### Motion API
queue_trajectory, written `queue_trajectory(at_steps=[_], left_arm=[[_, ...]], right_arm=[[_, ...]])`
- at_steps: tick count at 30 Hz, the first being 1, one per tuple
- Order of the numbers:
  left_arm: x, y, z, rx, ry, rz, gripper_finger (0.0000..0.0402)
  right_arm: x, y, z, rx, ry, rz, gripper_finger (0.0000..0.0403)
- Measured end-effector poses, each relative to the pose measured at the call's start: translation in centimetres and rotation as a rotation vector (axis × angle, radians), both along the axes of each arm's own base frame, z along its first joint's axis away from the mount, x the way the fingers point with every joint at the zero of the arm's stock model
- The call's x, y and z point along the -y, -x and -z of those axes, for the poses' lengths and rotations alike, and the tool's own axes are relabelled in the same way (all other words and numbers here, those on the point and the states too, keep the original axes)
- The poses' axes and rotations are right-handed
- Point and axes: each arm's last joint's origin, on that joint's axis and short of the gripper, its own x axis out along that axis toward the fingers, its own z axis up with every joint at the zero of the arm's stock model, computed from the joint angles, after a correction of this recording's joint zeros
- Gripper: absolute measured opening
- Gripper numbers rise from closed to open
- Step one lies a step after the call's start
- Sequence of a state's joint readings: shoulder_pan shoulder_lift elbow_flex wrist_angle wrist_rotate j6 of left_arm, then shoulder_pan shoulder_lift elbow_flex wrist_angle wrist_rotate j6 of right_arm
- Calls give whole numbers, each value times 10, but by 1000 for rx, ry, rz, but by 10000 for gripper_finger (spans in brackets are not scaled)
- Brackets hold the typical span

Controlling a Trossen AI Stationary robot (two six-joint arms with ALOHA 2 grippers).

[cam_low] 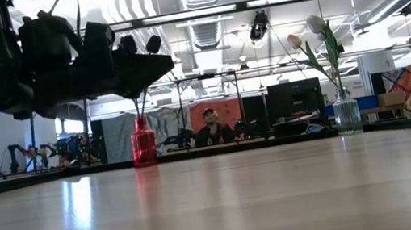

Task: Sort flowers into vase by color
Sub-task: Put the orange tulip into the transparent vase

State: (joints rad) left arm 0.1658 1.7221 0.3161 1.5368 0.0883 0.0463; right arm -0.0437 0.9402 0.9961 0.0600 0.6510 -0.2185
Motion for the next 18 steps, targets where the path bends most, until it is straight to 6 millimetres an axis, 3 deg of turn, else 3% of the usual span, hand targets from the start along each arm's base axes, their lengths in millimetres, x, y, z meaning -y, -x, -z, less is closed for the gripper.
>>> queue_trajectory(at_steps=[9, 18], left_arm=[[0, -1, 8, -31, 8, 1, 157], [0, -1, 8, -33, 9, 1, 157]], right_arm=[[1, 38, -30, -59, -128, 147, 13], [5, 63, -32, -125, -123, 399, 13]])
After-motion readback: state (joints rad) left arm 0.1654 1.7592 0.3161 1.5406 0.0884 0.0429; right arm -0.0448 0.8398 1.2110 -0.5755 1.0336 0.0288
